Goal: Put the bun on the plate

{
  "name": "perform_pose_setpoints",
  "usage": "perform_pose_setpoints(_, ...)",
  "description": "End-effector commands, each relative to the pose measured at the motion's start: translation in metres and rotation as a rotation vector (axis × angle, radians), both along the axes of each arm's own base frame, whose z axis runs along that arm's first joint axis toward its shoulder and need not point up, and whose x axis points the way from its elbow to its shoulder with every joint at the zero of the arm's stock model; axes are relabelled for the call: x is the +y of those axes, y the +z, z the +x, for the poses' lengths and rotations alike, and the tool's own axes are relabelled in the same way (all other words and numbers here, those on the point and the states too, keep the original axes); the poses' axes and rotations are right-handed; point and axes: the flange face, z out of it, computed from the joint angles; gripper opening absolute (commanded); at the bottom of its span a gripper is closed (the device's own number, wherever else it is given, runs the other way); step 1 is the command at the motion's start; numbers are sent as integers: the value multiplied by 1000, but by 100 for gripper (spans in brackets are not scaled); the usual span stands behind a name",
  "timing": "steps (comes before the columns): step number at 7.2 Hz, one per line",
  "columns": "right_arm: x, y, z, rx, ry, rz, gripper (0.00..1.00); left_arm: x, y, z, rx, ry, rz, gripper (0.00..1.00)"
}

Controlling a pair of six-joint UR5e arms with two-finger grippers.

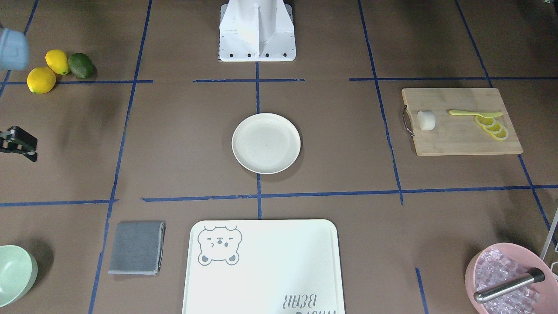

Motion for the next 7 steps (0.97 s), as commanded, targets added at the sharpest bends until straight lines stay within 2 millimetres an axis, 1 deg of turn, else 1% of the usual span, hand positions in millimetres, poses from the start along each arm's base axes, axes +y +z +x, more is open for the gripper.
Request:
perform_pose_setpoints(1,47,79,110,14,-40,29,100,-3,-3,1,1,-2,1,100)
perform_pose_setpoints(2,68,106,144,19,-30,21,100,-3,-4,1,3,-6,-4,100)
perform_pose_setpoints(3,89,125,163,-1,3,-25,100,-4,-1,0,1,-6,-3,100)
perform_pose_setpoints(4,97,130,162,-15,9,-48,100,-5,-5,-1,-6,-6,8,100)
perform_pose_setpoints(5,97,132,162,-13,14,-53,100,-13,-14,0,-5,-5,73,100)
perform_pose_setpoints(6,96,132,162,-15,22,-61,100,-29,-25,3,-3,-3,161,100)
perform_pose_setpoints(7,96,130,162,-19,26,-59,100,-40,-29,10,7,9,178,100)
